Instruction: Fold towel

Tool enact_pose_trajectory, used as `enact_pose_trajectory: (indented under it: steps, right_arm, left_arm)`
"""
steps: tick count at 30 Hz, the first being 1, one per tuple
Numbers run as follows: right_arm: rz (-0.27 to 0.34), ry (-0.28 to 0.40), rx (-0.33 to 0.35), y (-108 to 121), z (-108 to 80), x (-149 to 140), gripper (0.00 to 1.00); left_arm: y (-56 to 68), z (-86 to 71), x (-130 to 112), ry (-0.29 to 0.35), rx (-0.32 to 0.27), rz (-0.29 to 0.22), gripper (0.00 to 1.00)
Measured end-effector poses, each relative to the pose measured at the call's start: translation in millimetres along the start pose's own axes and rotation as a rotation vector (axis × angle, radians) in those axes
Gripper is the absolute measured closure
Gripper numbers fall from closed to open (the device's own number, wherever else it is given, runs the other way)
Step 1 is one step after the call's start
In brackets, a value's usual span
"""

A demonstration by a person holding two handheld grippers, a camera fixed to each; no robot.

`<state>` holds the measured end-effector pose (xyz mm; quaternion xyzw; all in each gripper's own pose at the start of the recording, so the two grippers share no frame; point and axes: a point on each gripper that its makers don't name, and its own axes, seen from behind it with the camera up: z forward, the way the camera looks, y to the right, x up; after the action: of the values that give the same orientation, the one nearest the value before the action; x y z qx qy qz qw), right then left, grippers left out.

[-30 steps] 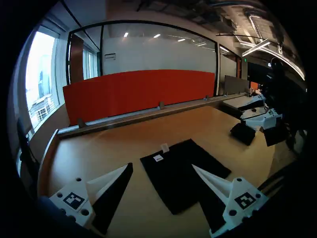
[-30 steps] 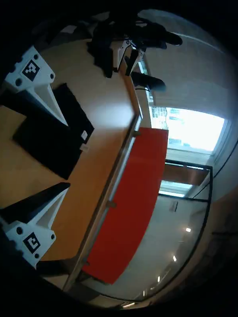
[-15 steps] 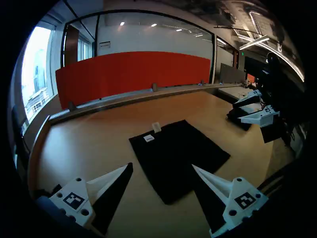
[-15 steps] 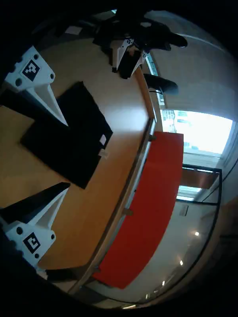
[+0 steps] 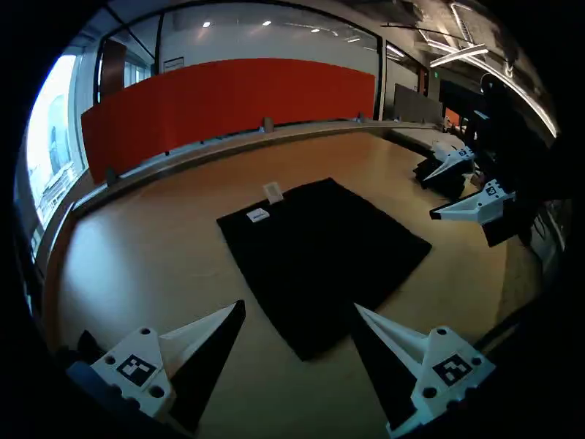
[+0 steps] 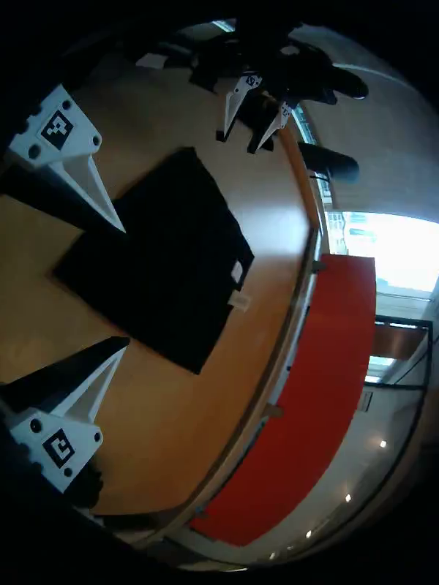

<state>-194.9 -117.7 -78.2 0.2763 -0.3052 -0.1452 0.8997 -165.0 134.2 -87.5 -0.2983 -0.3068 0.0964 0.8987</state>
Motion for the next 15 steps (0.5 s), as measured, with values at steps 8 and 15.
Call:
enact_pose_trajectory:
  steps: [8, 15]
  right_arm:
    - [-0.012, -0.067, 0.028, -10, 14.0, -33, 0.00]
    - [-0.007, -0.112, 0.052, -15, 21.9, -55, 0.00]
  left_arm:
    - [4.1, 21.8, -29, -0.067, -0.025, 0.010, 0.01]
    - [5.7, 33.2, -46, -0.113, -0.037, 0.016, 0.01]
